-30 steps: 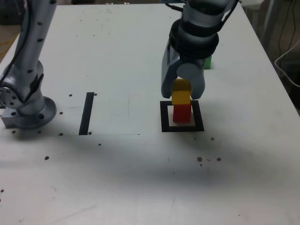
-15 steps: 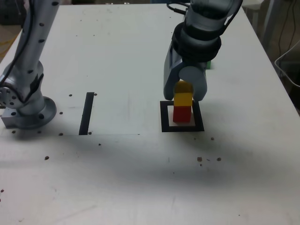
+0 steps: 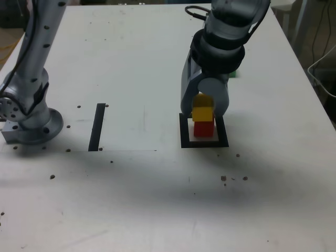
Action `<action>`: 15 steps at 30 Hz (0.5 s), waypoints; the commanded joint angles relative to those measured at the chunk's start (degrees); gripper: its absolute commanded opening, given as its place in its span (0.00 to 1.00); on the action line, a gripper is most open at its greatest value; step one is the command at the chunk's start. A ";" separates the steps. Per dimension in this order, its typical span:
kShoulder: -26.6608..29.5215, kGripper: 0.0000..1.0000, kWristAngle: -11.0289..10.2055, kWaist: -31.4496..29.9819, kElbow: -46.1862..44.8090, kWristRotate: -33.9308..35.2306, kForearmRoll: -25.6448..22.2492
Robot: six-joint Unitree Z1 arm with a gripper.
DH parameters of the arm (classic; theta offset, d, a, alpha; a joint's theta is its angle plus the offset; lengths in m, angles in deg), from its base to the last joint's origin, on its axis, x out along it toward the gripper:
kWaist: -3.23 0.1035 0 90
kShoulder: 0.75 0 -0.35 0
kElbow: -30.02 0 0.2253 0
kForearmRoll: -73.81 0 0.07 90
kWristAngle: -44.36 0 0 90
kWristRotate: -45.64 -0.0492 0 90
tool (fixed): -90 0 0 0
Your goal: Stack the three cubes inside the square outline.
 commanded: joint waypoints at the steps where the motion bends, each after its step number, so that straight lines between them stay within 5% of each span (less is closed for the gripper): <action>1: 0.42 0.54 0.03 -0.09 -0.06 -0.08 0.47; 8: 1.53 0.92 -1.05 -0.09 -1.27 -0.24 2.92; 15: 1.83 0.99 -1.45 -0.09 -1.89 0.01 3.08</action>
